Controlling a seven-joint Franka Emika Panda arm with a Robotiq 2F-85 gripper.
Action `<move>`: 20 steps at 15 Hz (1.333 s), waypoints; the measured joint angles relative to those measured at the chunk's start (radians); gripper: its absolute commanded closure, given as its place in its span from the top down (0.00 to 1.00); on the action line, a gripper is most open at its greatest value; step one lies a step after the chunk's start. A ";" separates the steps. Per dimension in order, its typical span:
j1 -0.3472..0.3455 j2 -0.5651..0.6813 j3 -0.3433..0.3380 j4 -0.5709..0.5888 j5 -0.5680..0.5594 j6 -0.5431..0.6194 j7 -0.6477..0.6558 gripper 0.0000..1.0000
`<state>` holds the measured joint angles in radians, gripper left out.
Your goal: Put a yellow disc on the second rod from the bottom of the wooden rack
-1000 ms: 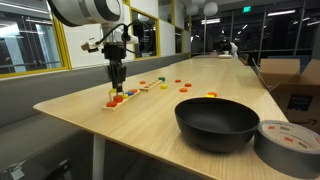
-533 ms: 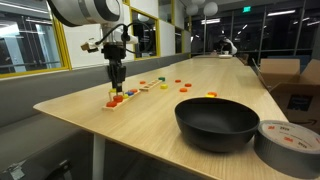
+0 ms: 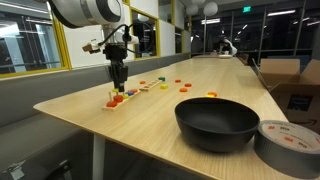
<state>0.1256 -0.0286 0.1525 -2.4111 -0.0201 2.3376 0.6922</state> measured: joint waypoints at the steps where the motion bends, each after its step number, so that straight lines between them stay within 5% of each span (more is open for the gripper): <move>1: -0.001 0.003 -0.002 0.001 -0.010 0.003 0.001 0.25; 5: -0.004 0.017 -0.012 0.005 -0.040 0.008 0.002 0.25; 6: -0.005 0.017 -0.013 0.005 -0.043 0.008 0.002 0.67; 11: -0.005 0.034 -0.020 0.004 -0.044 0.007 0.008 0.97; 20: -0.006 0.035 -0.037 0.049 -0.044 0.001 0.012 1.00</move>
<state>0.1197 0.0065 0.1155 -2.3624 -0.0639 2.3386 0.7045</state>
